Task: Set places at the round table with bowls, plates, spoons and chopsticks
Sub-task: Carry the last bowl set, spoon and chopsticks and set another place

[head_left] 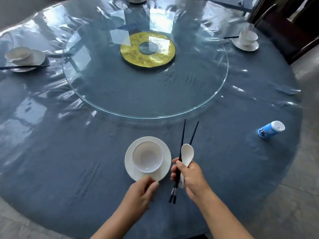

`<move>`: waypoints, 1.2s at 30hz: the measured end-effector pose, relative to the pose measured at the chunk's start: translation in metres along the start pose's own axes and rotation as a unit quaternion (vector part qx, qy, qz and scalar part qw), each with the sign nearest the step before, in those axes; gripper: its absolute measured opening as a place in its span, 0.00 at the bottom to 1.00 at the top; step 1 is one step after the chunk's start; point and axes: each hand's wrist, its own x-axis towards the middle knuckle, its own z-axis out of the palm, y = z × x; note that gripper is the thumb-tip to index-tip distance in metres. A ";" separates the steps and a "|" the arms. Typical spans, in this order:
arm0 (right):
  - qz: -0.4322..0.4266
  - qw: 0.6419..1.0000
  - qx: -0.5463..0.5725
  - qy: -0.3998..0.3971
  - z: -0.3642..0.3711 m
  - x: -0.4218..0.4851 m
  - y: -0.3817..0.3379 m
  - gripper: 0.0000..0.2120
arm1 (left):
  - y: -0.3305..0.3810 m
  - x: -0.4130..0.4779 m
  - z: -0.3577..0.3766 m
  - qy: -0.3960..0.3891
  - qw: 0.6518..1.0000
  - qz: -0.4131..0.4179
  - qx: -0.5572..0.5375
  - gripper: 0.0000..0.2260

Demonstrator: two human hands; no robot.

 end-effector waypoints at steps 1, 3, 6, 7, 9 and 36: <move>-0.001 1.000 0.009 -0.010 0.003 -0.004 0.000 0.05 | 0.007 -0.003 0.012 -0.073 0.996 -0.030 -0.047 0.02; -0.003 1.000 0.005 -0.018 0.008 -0.009 0.003 0.05 | 0.014 -0.005 0.034 -0.148 0.985 -0.046 -0.069 0.07; -0.011 0.999 -0.031 -0.012 0.009 -0.012 0.010 0.07 | 0.020 -0.004 0.049 -0.136 0.989 -0.049 -0.028 0.06; -0.013 0.999 -0.038 -0.014 0.008 -0.011 0.012 0.07 | 0.021 -0.002 0.050 -0.127 0.990 -0.057 -0.026 0.06; -0.018 0.998 -0.053 -0.023 0.005 -0.010 0.013 0.08 | 0.022 -0.001 0.051 -0.133 0.987 -0.074 -0.053 0.06; -0.060 0.925 -0.373 -0.040 0.031 0.145 -0.027 0.11 | -0.030 0.023 0.046 -0.058 0.987 -0.146 -0.039 0.04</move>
